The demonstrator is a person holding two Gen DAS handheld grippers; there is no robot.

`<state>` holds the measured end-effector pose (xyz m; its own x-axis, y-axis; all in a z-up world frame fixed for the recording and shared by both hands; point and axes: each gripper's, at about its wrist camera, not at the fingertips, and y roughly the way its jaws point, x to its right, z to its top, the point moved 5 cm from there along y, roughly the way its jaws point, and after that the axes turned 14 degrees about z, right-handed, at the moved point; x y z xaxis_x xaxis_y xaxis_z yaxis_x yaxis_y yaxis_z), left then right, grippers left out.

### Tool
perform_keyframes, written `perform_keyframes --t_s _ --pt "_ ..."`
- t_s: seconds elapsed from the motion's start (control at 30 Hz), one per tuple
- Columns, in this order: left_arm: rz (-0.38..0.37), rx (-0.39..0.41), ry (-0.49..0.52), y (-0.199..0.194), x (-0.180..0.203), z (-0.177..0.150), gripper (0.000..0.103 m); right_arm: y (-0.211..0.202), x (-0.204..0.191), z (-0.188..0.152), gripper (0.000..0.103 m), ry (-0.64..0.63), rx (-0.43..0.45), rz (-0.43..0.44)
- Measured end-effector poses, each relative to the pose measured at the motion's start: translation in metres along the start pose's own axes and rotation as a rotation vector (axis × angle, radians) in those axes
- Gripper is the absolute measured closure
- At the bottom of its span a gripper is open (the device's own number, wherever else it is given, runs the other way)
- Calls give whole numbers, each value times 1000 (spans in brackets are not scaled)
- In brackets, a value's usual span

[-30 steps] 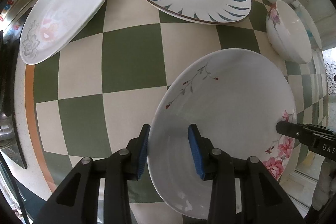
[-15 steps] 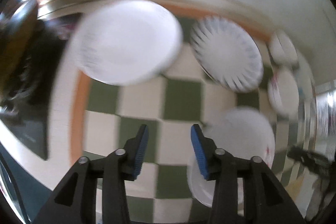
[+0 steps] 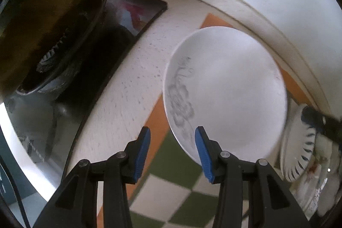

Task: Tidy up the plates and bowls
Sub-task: 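Carry the pink-flower plate with both tools onto the grey-flower white plate, then grasp the stacked plates with both tools and lift them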

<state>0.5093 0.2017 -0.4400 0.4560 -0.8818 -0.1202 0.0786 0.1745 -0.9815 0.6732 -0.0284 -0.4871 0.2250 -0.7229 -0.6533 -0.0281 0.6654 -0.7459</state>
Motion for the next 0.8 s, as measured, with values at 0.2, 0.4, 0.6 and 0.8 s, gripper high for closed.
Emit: perform_keyframes --t_s 0.2,0.4,0.6,0.8 --pt "-4 -24 0 26 2 19 62 48 16 43 61 20 -77 -27" --pt "-26 -8 31 33 9 29 81 71 25 49 85 44 -119 5" --pt "2 5 34 26 11 25 81 69 22 41 86 12 -143 -3" --pt "5 19 37 14 12 12 81 68 16 34 88 -1 -149 -2"
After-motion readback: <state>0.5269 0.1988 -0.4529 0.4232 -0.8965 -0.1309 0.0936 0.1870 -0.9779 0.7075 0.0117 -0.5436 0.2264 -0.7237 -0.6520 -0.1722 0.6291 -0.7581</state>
